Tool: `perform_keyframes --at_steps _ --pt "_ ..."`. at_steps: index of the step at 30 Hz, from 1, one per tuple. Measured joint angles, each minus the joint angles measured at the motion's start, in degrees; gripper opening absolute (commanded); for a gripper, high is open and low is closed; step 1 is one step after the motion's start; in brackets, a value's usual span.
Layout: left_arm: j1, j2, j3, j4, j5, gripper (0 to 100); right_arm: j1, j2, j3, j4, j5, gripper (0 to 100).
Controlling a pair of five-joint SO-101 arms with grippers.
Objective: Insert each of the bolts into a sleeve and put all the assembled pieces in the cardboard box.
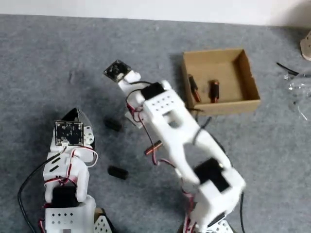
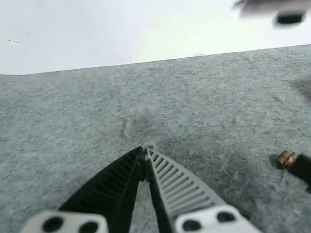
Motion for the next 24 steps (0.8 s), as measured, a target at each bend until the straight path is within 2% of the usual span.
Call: perform_keyframes --at_steps 6,10,16,24 --pt "0.0 0.0 0.0 0.0 0.0 1 0.0 -19.08 14.07 -0.35 0.0 0.5" --pt "0.0 0.0 0.0 0.0 0.0 1 1.93 -33.49 28.31 -6.07 0.09 0.5" --pt "0.0 0.0 0.0 0.0 0.0 1 9.23 -54.68 50.2 -15.21 0.09 0.5" --pt "0.0 0.0 0.0 0.0 -0.09 1 17.05 -80.88 71.56 -19.69 0.09 0.5"
